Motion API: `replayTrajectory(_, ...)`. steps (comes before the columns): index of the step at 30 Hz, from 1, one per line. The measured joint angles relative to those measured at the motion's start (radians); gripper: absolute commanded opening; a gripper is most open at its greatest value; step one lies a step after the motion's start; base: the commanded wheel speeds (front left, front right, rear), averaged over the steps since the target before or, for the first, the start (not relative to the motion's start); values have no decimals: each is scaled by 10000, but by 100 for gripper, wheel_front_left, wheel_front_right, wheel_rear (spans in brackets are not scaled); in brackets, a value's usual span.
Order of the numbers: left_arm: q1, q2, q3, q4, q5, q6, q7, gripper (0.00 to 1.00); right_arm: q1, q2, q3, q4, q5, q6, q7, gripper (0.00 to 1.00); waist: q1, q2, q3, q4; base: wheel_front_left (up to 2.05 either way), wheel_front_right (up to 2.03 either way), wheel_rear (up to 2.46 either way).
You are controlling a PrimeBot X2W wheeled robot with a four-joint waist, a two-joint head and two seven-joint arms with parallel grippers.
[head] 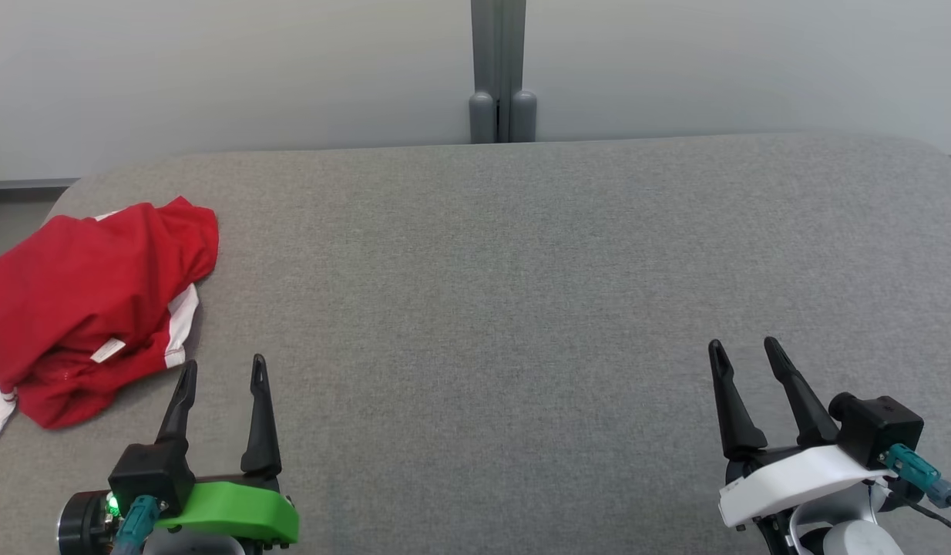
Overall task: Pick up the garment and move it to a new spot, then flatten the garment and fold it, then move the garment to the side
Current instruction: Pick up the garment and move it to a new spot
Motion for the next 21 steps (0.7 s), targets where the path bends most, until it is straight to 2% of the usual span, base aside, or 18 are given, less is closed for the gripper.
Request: replayTrajectory(21,214,198,314,-19,-282,318,-238,100,173,8,165,-15,-31,-2,8,100,0,0,54,1767,0,0,0)
